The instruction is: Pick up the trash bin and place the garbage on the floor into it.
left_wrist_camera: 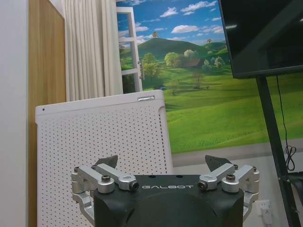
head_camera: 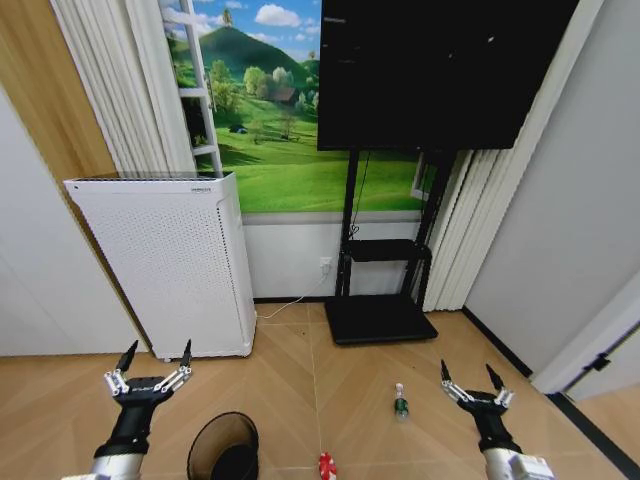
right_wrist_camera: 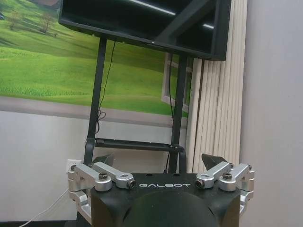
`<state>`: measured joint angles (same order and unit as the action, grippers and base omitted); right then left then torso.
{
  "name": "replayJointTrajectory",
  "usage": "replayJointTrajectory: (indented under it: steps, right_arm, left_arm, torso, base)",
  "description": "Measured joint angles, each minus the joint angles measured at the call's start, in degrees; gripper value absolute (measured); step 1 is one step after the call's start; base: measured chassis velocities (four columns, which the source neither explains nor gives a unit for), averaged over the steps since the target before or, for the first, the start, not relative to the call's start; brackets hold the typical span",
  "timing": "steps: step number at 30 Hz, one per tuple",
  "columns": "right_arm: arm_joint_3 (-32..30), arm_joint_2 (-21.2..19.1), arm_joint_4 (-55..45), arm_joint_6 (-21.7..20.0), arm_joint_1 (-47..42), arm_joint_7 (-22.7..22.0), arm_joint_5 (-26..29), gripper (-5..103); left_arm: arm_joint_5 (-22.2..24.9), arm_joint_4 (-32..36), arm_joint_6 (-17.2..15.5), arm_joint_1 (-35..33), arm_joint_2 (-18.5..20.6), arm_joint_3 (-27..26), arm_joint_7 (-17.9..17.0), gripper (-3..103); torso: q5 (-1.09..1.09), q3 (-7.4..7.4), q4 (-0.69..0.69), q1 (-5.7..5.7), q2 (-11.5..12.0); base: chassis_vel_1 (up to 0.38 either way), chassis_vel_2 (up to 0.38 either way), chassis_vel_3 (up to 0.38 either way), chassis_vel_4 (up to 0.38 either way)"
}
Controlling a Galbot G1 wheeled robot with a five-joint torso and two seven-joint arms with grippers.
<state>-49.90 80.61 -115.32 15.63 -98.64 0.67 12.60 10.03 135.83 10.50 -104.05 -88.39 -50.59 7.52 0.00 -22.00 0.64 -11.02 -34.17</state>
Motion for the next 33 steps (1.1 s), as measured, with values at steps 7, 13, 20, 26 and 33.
replayJointTrajectory:
  steps: [7,13,20,26,33]
  right_arm:
    - [0.0,0.7,0.0,0.4,-0.1,0.1,-0.5,100]
    - [0.4,1.2,0.4,1.0,-0.3,0.3,-1.0,100]
    - [0.3,1.0,0.4,1.0,-0.3,0.4,-1.0,100]
    - [0.2,1.0,0.7,1.1,-0.3,0.4,-1.0,100]
    - [0.5,1.2,0.9,1.3,-0.2,0.4,-1.1,100]
  left_arm:
    - [-0.1,-0.2,0.2,0.0,-0.2,0.1,0.0,100]
    - [-1.4,0.6,0.3,-0.2,-0.4,0.8,0.1,100]
    - [-2.2,0.6,0.3,0.0,-0.7,1.3,0.1,100]
    - [-2.2,0.6,0.3,0.2,-0.6,1.3,0.1,100]
    - [-2.2,0.3,0.4,0.2,-0.7,1.3,0.1,100]
  torso:
    - [0.0,1.03,0.0,0.63,1.7]
    - [0.0,2.12,0.0,1.29,3.4]
    - [0.0,3.09,0.0,1.86,4.9]
    - [0.0,3.76,0.0,2.3,6.1]
    - [0.0,5.1,0.0,2.94,8.0]
  base:
    - [0.0,0.0,0.0,0.0]
    - [0.0,0.0,0.0,0.0]
    - [0.0,0.0,0.0,0.0]
    - [0.0,0.0,0.0,0.0]
    - [0.0,0.0,0.0,0.0]
